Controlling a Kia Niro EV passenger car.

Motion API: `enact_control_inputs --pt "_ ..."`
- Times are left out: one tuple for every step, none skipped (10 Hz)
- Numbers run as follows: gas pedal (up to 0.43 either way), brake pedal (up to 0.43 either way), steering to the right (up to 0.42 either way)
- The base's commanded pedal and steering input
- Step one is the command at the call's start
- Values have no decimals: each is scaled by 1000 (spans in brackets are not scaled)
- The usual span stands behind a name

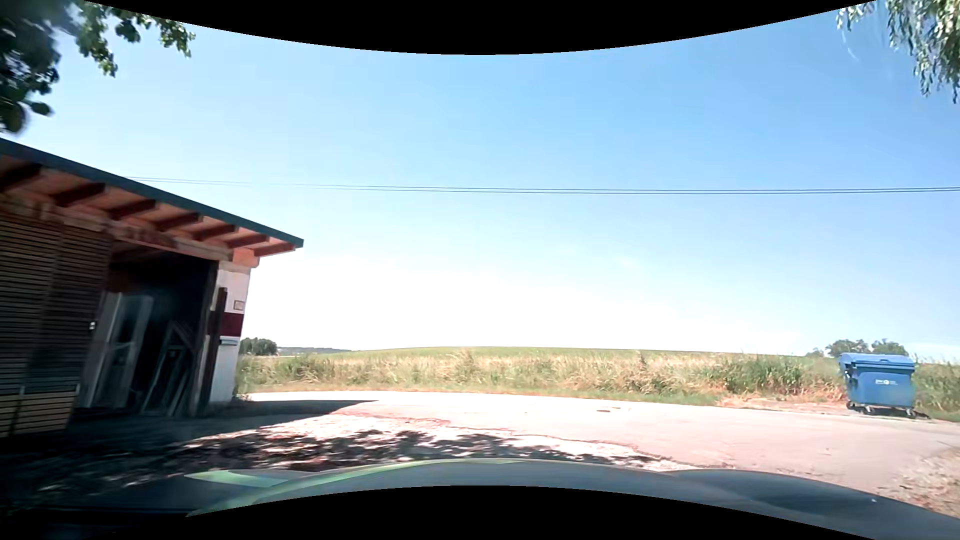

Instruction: Follow the waypoints while adhering to traffic rules and regulations

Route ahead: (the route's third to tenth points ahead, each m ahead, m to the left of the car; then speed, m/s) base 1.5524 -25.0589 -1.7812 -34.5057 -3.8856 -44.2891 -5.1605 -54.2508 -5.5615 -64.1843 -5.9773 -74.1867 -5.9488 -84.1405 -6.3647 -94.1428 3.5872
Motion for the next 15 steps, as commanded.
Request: enact_control_inputs --pt "110 0 296" --pt "110 0 301" --pt "98 0 309" --pt "98 0 310" --pt "98 0 310" --pt "98 0 311" --pt "0 0 313" --pt "0 0 320" --pt "0 0 333" --pt "0 0 348" --pt "0 0 362" --pt "0 0 376" --pt "0 24 387" --pt "0 55 388" --pt "0 73 389"
